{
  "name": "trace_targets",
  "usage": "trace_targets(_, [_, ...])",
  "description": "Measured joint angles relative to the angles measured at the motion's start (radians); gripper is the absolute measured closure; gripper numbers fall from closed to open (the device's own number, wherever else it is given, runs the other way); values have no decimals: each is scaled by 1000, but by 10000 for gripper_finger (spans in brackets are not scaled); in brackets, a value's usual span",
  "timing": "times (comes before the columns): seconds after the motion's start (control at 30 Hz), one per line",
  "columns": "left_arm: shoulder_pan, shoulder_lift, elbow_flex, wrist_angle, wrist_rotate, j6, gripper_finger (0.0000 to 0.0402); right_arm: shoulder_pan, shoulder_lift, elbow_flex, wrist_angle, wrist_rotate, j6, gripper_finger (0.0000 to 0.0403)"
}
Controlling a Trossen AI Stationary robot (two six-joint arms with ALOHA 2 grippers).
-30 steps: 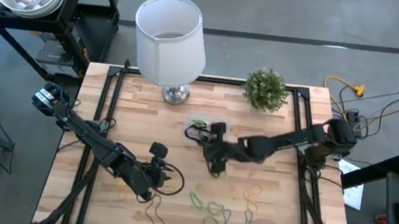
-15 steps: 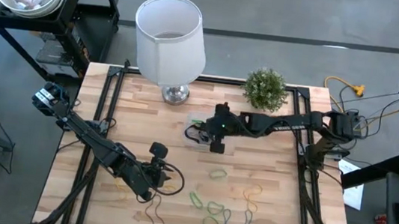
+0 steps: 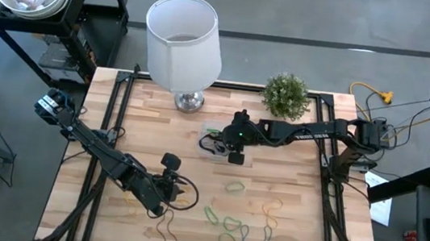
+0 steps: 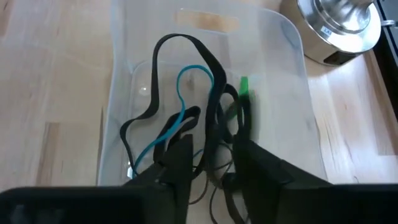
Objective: Pick and place rubber bands into bin
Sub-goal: Put the black rubber band into the transparent bin, then put the yellow rubber band into the transparent bin
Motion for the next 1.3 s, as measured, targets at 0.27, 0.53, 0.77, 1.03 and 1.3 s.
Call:
trace_targets(0.27, [0,0,-26,2,-3,-1,297,0,-2,0,-40,0,0,233])
trace_targets(0.53, [0,0,-81,27,15,-105,297,41,-35,0,-110,-133,0,224])
trace_targets(0.77, [0,0,-161,97,114,-183,297,139,-80,0,-126,-258,-17,235])
trace_targets(1.03, [0,0,-259,157,203,-185,297,285,-150,0,-125,-289,-37,245])
trace_targets(1.3, [0,0,-295,157,241,-172,297,425,-181,0,-125,-288,-84,250])
